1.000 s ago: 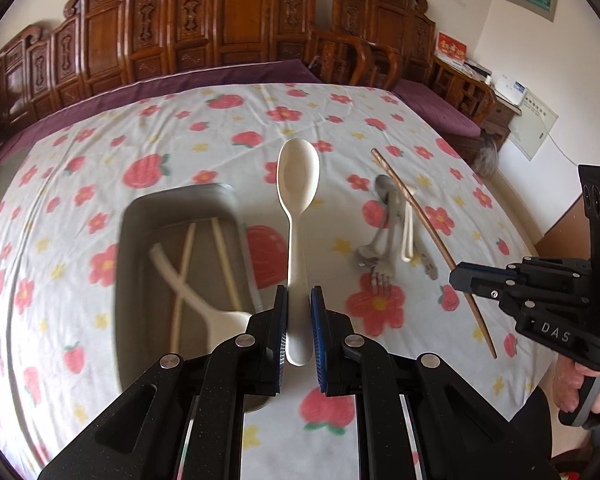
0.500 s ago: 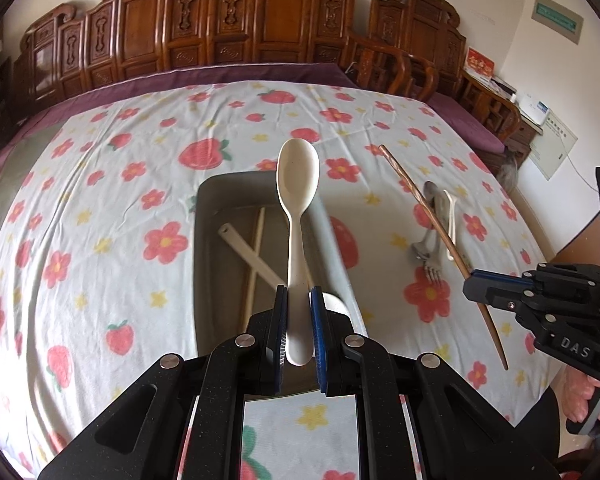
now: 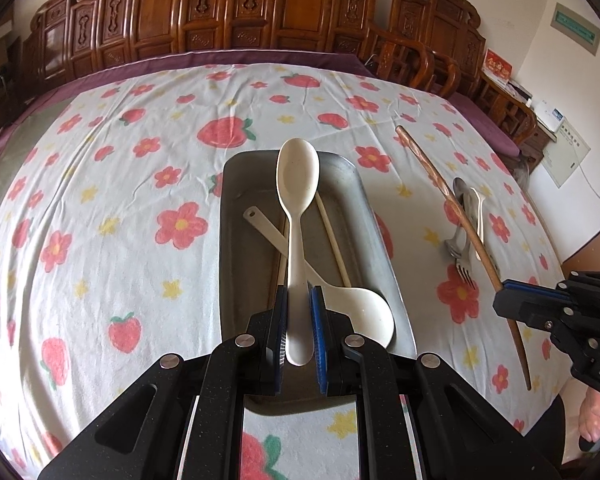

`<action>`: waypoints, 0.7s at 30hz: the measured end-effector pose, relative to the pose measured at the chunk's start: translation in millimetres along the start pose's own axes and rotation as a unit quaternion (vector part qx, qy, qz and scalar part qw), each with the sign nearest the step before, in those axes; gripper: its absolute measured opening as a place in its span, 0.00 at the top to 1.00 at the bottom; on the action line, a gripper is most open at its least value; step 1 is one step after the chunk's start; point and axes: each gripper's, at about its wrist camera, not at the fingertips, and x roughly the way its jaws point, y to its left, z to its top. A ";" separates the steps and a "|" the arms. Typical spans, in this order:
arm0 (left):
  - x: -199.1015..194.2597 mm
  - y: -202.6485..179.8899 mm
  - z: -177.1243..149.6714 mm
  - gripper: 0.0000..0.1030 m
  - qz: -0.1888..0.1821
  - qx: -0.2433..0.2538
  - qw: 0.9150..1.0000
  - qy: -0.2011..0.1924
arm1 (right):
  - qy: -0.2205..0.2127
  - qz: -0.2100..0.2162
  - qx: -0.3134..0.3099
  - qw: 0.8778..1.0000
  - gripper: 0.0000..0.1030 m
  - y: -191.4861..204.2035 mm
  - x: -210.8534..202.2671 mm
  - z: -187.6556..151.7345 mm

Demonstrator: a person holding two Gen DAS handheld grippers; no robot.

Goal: Organize utensils
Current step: 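Drop the white spoon into the tray with the left tool while the right carries the chopstick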

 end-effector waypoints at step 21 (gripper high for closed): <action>-3.4 11.3 7.9 0.89 0.002 -0.009 1.000 -0.009 | 0.004 0.000 -0.010 1.000 0.94 17.2 8.2 13.6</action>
